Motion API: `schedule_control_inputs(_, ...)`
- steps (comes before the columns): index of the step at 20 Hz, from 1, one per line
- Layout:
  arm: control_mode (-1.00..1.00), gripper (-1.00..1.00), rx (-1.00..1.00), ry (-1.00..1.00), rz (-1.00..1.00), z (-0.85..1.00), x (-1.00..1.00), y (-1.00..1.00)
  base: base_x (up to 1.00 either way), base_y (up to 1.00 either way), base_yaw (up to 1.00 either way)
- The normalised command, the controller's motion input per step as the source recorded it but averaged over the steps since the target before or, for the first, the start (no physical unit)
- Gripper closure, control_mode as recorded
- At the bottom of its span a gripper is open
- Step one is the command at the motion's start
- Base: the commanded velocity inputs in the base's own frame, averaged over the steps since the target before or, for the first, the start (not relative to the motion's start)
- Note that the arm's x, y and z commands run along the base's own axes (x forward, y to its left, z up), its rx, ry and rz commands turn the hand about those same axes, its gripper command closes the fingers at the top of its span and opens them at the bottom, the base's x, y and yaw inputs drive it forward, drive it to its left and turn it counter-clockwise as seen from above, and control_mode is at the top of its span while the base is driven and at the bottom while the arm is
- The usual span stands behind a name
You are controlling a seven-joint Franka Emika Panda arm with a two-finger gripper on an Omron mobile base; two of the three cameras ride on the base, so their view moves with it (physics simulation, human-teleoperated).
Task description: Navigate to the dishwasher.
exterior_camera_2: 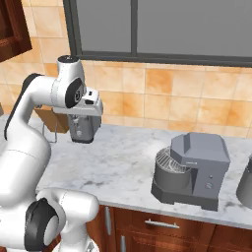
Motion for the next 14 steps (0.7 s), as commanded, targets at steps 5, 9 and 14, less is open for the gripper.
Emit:
schedule_control_inputs(5,1.0,-1.0,0.0,0.0,0.0,0.0,0.0,0.0,0.0,0.0,0.0)
schedule_control_inputs(9,1.0,-1.0,0.0,0.0,0.0,0.0,0.0,0.0,0.0,0.0,0.0)
schedule_control_inputs(14,1.0,-1.0,0.0,0.0,0.0,0.0,0.0,0.0,-0.23,-0.03,-0.01)
